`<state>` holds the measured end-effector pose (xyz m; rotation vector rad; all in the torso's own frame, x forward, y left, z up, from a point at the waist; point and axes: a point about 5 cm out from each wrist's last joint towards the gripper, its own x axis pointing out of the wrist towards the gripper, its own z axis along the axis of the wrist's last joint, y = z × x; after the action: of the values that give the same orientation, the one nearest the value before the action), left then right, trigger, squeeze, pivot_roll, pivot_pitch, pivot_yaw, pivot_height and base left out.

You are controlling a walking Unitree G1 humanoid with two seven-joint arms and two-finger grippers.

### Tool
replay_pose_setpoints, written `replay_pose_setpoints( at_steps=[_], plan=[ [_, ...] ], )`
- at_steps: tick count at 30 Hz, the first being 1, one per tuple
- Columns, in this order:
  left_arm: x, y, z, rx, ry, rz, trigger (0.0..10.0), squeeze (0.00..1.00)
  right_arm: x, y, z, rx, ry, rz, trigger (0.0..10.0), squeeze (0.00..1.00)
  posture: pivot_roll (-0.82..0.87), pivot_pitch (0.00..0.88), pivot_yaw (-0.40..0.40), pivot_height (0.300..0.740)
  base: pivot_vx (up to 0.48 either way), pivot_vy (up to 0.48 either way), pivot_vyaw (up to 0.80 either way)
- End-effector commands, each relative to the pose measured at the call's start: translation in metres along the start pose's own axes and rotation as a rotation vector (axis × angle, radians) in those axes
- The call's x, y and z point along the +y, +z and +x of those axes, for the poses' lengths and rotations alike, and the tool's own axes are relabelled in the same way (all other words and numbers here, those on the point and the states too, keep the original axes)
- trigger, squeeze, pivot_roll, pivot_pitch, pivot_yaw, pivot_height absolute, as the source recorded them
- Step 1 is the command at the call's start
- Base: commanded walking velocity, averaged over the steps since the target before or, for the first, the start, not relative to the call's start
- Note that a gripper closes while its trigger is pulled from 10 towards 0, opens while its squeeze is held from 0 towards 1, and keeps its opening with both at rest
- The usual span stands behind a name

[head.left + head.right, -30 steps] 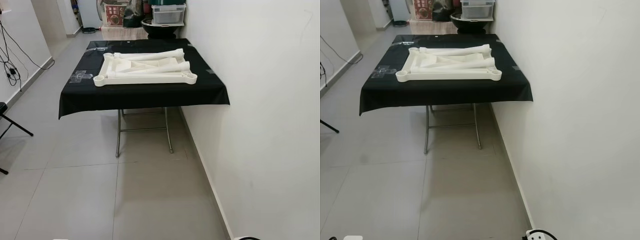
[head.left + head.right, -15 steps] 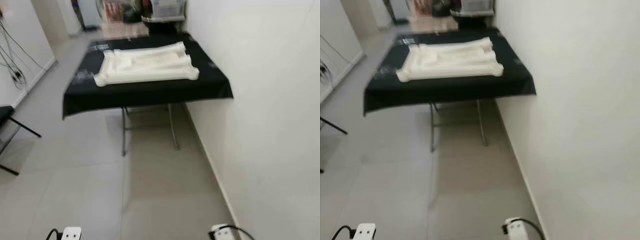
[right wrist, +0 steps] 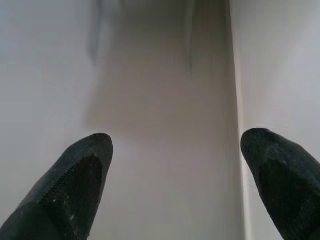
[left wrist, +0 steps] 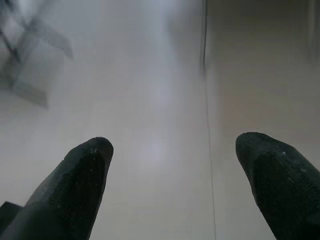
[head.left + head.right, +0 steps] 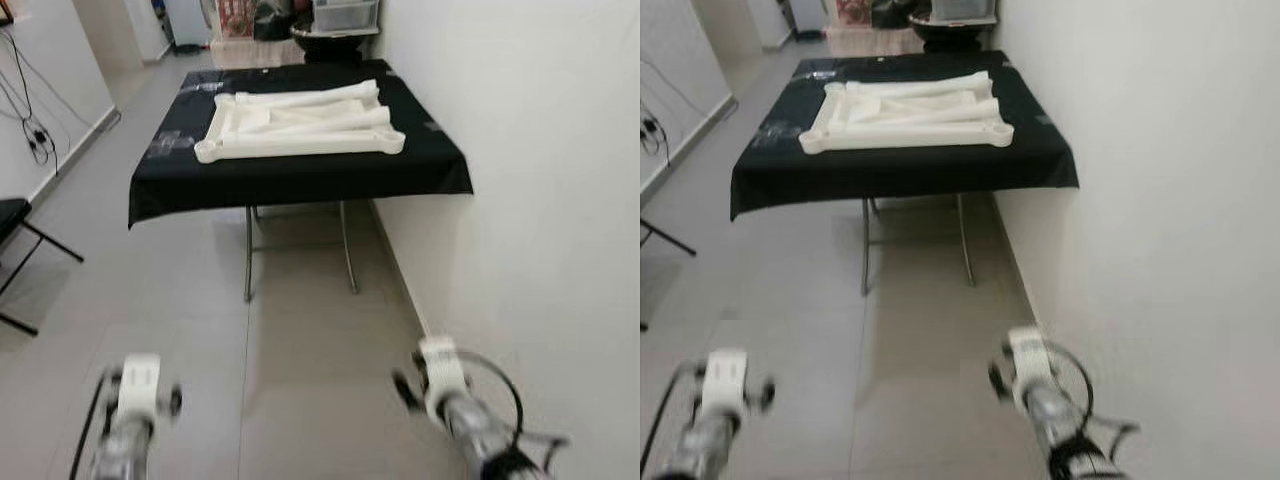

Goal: Building children table

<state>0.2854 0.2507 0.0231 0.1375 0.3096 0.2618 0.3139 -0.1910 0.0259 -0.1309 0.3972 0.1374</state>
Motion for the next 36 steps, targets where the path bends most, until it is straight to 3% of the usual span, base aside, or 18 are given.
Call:
replay_pose_setpoints(
  at_steps=[1,3,4,5,9,10,15,19,22,26,27,36],
  plan=[
    [-0.011,0.015,-0.003,-0.077,-0.034,-0.039,10.0,0.0,0.006,0.013,0.001,-0.084,0.049,0.027,10.0,0.0,-0.01,0.0,-0.031,0.74,0.0,0.0,0.0],
    [-0.039,0.047,-0.021,-0.264,-0.239,-0.121,10.0,0.0,0.019,0.036,-0.002,-0.219,0.14,0.021,10.0,0.0,0.0,0.0,-0.034,0.74,0.0,0.0,0.0],
    [-0.039,0.047,-0.021,-0.264,-0.239,-0.121,10.0,0.0,0.019,0.036,-0.002,-0.219,0.14,0.021,10.0,0.0,0.0,0.0,-0.034,0.74,0.0,0.0,0.0],
    [-0.062,0.052,-0.043,-0.291,-0.35,-0.186,10.0,0.0,0.033,0.048,-0.01,-0.301,0.205,0.018,10.0,0.0,0.01,0.0,-0.043,0.74,0.0,0.0,0.0],
    [-0.079,0.044,-0.059,-0.267,-0.398,-0.226,10.0,0.0,0.041,0.049,-0.017,-0.335,0.228,0.003,10.0,0.0,0.01,0.0,-0.04,0.74,0.0,0.0,0.0],
    [-0.086,0.03,-0.072,-0.229,-0.418,-0.256,10.0,0.0,0.036,0.052,-0.023,-0.364,0.2,-0.006,10.0,0.0,0.01,0.0,-0.039,0.74,0.0,0.0,0.0],
    [-0.076,0.033,-0.074,-0.255,-0.357,-0.258,10.0,0.0,0.032,0.058,-0.03,-0.393,0.2,0.015,10.0,0.0,-0.01,0.0,-0.033,0.74,0.0,0.0,0.0],
    [-0.067,0.043,-0.074,-0.272,-0.314,-0.218,10.0,0.0,0.037,0.057,-0.04,-0.414,0.209,-0.043,10.0,0.0,-0.01,0.0,-0.021,0.74,0.0,0.0,0.0],
    [-0.063,0.053,-0.07,-0.231,-0.303,-0.283,10.0,0.0,0.027,0.065,-0.036,-0.402,0.17,-0.021,10.0,0.0,-0.01,0.0,-0.01,0.74,0.0,0.0,0.53],
    [-0.056,0.066,-0.063,-0.24,-0.294,-0.327,10.0,0.0,0.033,0.082,-0.035,-0.453,0.195,-0.03,10.0,0.0,-0.01,0.0,0.001,0.74,0.075,0.0,0.73],
    [-0.055,0.072,-0.061,-0.256,-0.296,-0.338,10.0,0.0,0.034,0.085,-0.033,-0.447,0.185,-0.068,10.0,0.0,-0.01,0.0,0.001,0.74,0.334,0.0,0.0],
    [-0.065,0.08,-0.057,-0.265,-0.355,-0.292,10.0,0.0,0.036,0.083,-0.03,-0.426,0.174,-0.073,10.0,0.0,-0.01,0.0,0.011,0.74,0.353,0.0,0.53]
  ],
)
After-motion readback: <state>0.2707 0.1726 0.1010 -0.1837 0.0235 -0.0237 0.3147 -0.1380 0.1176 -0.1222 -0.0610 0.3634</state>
